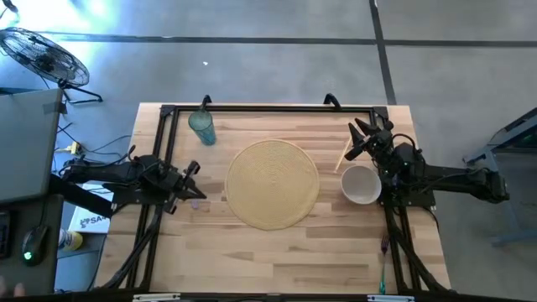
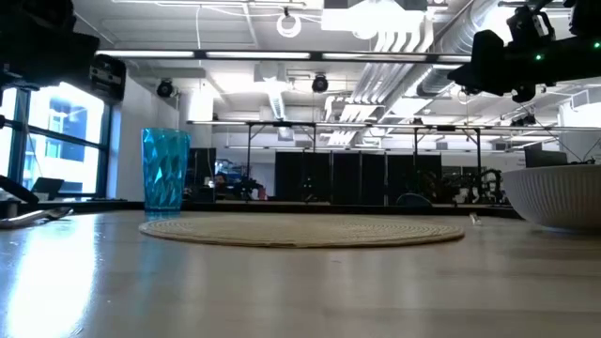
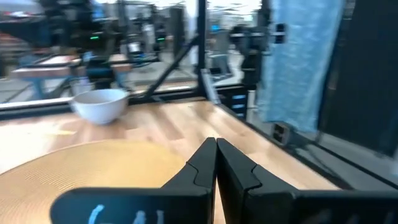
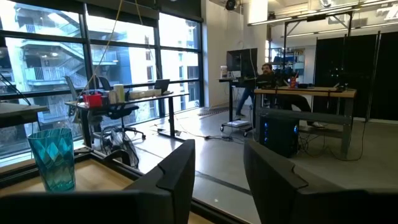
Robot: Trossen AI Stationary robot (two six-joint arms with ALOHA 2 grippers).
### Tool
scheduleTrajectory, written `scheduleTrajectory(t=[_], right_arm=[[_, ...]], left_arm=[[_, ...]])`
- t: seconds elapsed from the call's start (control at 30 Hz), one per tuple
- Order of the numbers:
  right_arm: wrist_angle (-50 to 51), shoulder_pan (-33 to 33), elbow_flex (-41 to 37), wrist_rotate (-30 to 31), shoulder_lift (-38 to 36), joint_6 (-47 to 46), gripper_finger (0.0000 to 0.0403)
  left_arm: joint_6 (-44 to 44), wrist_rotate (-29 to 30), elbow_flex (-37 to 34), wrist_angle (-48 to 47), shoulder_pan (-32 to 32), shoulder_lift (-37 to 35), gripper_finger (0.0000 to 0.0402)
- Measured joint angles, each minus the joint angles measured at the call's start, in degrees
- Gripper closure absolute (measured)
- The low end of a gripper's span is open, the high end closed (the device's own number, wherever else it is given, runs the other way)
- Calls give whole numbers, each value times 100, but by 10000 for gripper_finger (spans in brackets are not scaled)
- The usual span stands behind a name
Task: Pick & Place Utensil
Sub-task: Put the blue cup on the brown tablemat
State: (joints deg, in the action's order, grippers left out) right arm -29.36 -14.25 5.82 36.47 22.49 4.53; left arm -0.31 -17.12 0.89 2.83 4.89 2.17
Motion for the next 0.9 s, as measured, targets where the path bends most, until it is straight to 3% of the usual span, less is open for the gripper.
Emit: scheduleTrajectory(t=[0.17,0.9], right_arm=[[0,-1,1,-1,0,0,274],[0,-1,0,0,0,0,274]], left_arm=[[0,254,0,2,0,0,399],[-3,266,0,6,0,0,399]])
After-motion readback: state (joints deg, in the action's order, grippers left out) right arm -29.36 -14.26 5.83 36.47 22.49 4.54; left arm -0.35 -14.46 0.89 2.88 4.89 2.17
